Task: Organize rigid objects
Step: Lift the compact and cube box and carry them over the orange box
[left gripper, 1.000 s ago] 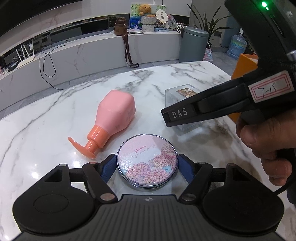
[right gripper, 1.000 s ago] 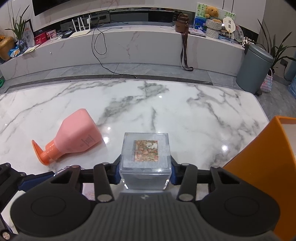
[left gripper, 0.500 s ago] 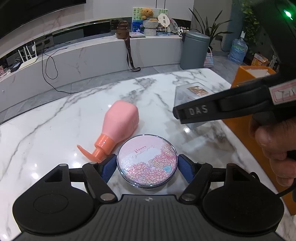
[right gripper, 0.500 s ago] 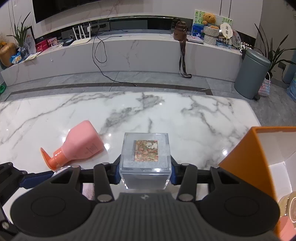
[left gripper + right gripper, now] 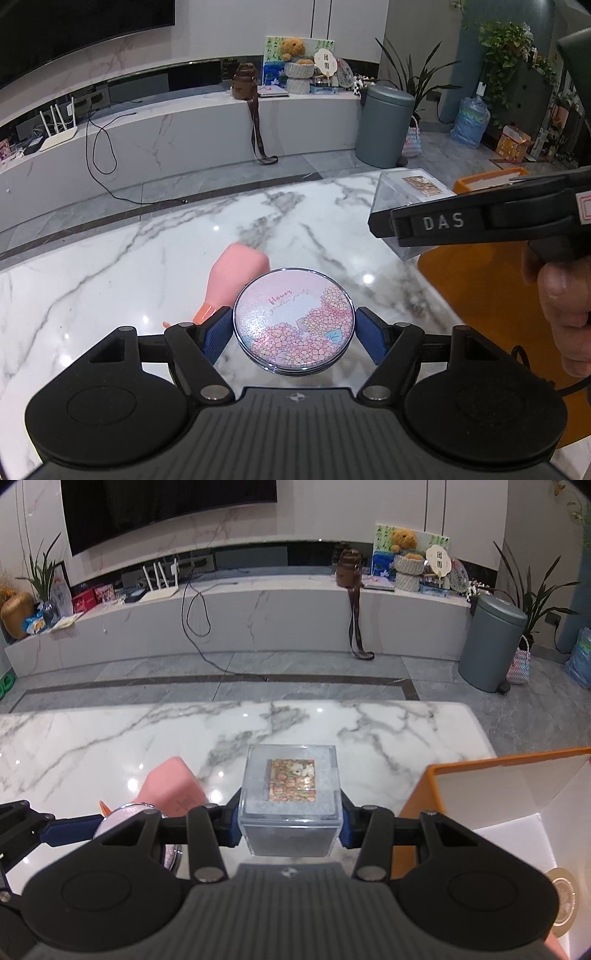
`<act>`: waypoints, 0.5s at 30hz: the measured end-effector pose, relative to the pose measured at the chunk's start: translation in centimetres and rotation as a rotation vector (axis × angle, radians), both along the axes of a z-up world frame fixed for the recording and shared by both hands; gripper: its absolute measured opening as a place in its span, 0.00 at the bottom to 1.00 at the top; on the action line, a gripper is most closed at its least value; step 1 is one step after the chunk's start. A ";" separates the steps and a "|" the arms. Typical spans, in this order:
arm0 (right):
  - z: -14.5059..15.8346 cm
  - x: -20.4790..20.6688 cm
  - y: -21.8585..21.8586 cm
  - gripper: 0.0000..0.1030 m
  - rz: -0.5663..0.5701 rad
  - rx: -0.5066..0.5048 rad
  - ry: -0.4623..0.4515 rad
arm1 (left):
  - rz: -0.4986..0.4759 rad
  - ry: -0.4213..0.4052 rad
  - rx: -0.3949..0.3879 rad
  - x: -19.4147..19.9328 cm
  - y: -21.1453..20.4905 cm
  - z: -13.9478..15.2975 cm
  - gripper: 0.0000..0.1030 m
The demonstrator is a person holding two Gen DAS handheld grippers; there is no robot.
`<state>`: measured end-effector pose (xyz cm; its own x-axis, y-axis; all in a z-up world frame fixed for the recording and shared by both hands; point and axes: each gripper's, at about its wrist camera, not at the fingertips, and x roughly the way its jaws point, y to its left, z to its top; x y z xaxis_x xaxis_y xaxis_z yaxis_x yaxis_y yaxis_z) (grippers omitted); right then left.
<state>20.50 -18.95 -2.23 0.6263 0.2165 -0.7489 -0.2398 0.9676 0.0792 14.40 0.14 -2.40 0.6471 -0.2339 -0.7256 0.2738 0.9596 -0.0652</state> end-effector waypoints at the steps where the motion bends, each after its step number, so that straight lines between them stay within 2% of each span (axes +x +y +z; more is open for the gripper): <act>1: 0.3 -0.1 -0.2 0.45 -0.003 0.004 -0.006 | -0.001 -0.004 -0.003 0.0 -0.1 0.2 0.81; 15: 3.7 -1.9 -4.1 0.45 -0.054 0.059 -0.069 | -0.021 -0.053 -0.030 -0.4 -1.7 2.2 0.81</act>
